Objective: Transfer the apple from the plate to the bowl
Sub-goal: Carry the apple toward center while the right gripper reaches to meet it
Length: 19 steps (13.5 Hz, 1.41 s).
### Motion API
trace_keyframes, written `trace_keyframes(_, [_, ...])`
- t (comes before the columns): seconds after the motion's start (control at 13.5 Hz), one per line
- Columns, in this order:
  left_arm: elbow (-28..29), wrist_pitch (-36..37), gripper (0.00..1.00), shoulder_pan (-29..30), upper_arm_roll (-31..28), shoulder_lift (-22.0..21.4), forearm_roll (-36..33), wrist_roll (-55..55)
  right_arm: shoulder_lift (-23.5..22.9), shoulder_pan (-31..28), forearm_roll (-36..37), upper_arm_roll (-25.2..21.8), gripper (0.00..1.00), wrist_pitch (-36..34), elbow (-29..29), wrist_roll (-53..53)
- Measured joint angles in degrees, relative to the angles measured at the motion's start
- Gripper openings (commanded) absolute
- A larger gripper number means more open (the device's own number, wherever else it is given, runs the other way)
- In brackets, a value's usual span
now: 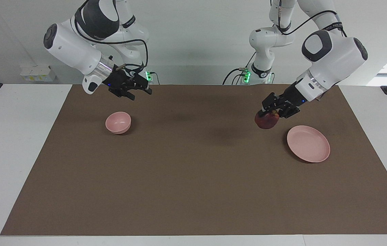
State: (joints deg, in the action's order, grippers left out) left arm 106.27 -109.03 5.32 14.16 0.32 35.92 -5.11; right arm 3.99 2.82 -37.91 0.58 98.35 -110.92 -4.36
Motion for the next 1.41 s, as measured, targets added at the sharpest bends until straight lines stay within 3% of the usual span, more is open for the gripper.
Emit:
trace_keyframes(0.52, [2.3,3.7,0.00,-1.7,2.9,-3.4,15.1,0.0,-1.9,9.3,-10.3,0.3,1.00,14.4,-2.5,-15.6])
trace_keyframes(0.82, [4.4,2.9,0.00,-6.3,3.1,-5.5,17.5,0.9,-4.4,14.6,-13.3,0.5,1.00,21.3,-1.2,-32.3])
trace_keyframes(1.04, [5.8,-2.3,0.00,-10.2,3.1,-6.4,17.9,2.5,-6.6,17.7,-14.0,0.5,1.00,23.4,1.2,-45.3])
trace_keyframes(1.41, [6.9,-8.1,0.00,-13.1,3.1,-6.8,18.0,3.5,-7.2,18.5,-17.0,0.5,1.00,23.2,1.7,-52.9])
